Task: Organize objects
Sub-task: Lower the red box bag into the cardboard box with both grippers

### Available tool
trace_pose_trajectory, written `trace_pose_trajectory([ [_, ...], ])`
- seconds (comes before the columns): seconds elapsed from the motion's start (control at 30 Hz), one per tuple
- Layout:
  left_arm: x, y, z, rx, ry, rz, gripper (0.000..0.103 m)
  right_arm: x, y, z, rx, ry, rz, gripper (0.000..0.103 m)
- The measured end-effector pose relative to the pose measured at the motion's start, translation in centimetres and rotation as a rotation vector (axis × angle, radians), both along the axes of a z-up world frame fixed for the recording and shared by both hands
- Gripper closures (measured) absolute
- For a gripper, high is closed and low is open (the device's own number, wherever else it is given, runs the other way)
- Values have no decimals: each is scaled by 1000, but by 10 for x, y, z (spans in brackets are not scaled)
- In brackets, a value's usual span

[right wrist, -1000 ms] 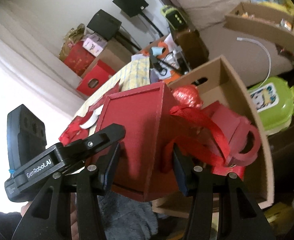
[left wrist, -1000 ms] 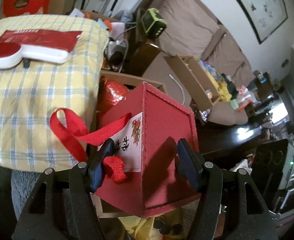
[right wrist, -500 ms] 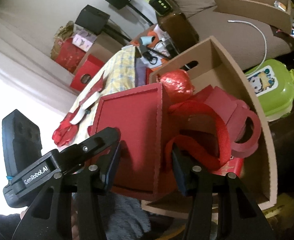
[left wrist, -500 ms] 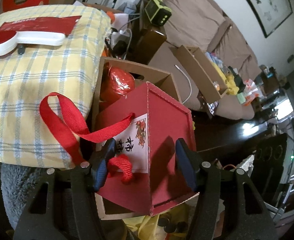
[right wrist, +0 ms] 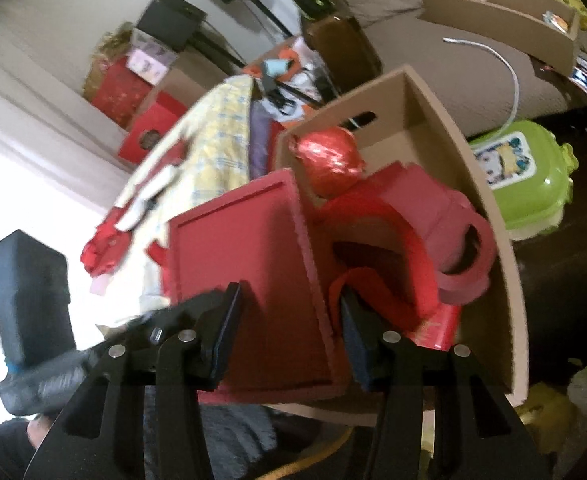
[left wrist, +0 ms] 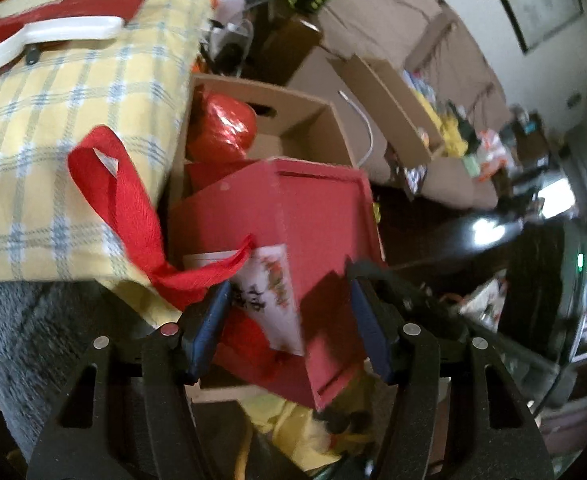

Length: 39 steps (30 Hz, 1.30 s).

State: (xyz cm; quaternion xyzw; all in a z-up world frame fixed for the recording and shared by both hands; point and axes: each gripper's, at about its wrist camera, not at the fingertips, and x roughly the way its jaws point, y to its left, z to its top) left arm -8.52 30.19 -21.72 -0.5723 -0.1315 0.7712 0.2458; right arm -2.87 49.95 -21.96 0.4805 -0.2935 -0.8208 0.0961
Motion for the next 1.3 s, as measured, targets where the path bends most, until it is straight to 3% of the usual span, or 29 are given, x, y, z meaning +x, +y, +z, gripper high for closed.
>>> trace_pose_trajectory([
  [0.27,0,-6,1,47,-50,-23,45,3,7,-5,-6,-20,-18,55],
  [0.47,18,-6,10,47,-99,-189,45,9,12,1,7,-30,-21,57],
  [0.67,17,-24,47,38,23,-176,45,22,21,24,22,18,-45,66],
  [0.87,8,-40,67,-48,161,-123,43,28,19,42,33,60,-38,68],
  [1.03,7,-47,69,-53,180,-111,38,22,6,32,51,13,11,68],
  [1.13,7,-49,69,-60,189,-104,38,19,-14,35,25,40,97,68],
  [1.2,8,-47,69,-75,211,-98,38,15,-29,34,76,27,130,68],
  [1.3,13,-43,71,-101,259,-104,38,5,-40,12,237,-101,119,68],
])
